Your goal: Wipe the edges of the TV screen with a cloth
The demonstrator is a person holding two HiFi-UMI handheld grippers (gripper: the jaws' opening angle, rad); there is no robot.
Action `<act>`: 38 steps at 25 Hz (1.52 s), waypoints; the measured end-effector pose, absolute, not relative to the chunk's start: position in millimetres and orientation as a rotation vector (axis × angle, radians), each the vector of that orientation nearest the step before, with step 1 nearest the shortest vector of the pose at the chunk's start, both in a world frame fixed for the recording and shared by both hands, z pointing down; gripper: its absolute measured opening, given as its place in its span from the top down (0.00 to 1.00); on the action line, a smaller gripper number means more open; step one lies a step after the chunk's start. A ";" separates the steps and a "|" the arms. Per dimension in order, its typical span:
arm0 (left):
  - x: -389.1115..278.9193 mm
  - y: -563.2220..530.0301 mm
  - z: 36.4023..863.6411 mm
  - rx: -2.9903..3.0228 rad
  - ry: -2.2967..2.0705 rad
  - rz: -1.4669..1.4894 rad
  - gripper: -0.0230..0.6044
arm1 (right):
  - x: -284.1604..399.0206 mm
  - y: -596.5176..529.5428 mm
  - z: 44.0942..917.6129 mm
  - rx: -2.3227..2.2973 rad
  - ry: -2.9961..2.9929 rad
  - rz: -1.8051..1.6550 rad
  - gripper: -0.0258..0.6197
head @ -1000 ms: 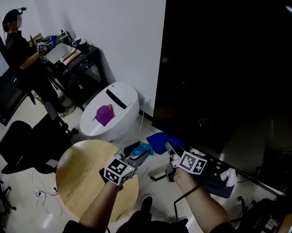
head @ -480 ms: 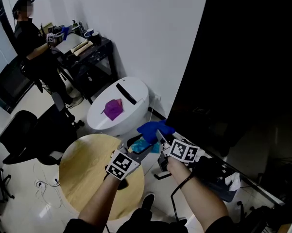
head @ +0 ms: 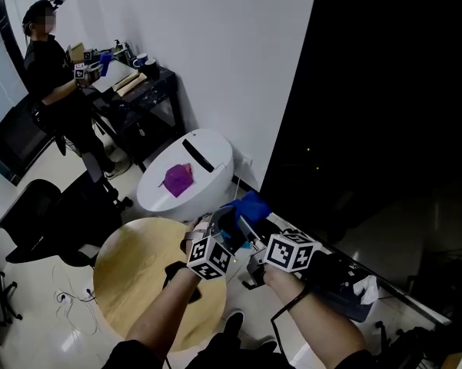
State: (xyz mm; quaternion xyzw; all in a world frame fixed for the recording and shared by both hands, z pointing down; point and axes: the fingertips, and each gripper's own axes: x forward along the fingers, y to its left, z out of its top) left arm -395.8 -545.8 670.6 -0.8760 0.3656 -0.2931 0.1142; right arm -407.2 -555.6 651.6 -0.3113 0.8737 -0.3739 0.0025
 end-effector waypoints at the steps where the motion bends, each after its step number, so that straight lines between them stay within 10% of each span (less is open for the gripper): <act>1: -393.7 -545.0 665.0 -2.591 1.100 -0.818 0.57 | -404.6 -552.6 647.7 -0.966 2.747 -1.173 0.73; 7: -396.2 -535.9 668.2 -2.814 1.296 -0.643 0.74 | -382.2 -529.9 637.5 -0.850 2.774 -1.193 0.63; 38: -391.3 -616.5 622.6 -3.063 1.166 -0.494 0.74 | -261.2 -521.9 518.2 -1.222 2.696 -0.652 0.61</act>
